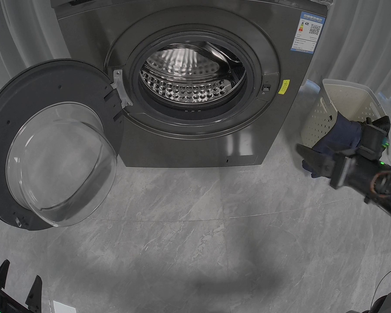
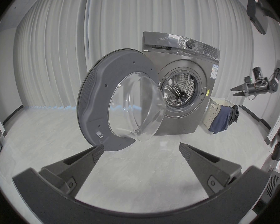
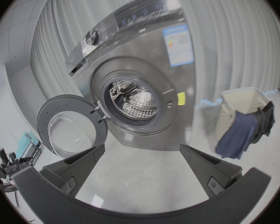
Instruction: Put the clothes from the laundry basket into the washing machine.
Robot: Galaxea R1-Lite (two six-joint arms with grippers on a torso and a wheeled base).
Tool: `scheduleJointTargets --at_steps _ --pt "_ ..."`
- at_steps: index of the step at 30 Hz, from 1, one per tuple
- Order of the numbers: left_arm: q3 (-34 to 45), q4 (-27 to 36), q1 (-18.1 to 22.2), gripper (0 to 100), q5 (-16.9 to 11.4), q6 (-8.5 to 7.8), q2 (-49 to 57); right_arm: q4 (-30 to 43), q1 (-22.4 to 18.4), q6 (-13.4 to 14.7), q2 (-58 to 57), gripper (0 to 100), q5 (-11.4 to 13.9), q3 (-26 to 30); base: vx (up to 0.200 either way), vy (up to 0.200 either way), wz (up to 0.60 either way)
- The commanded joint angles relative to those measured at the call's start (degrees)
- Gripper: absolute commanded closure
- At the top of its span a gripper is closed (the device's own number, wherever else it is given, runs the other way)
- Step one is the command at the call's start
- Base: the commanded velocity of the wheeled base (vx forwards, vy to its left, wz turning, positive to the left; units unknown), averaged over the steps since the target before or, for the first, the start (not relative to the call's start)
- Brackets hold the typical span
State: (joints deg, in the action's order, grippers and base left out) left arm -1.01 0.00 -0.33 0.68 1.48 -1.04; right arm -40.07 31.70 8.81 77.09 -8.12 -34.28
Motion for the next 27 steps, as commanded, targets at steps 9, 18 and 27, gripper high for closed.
scheduleJointTargets --at_steps 9,18,27 --pt "1.0 -0.1 0.1 0 0.0 -0.07 0.9 29.5 -27.1 -5.5 -73.2 0 2.8 34.1 0.000 0.000 0.00" --pt "1.0 -0.1 0.1 0 0.0 -0.16 0.9 36.6 -31.5 -6.4 -77.1 0 3.8 34.1 0.000 0.000 0.00" --pt "1.0 -0.1 0.1 0 0.0 -0.16 0.9 40.1 -31.5 -10.0 -77.1 0 9.0 34.2 0.000 0.000 0.00"
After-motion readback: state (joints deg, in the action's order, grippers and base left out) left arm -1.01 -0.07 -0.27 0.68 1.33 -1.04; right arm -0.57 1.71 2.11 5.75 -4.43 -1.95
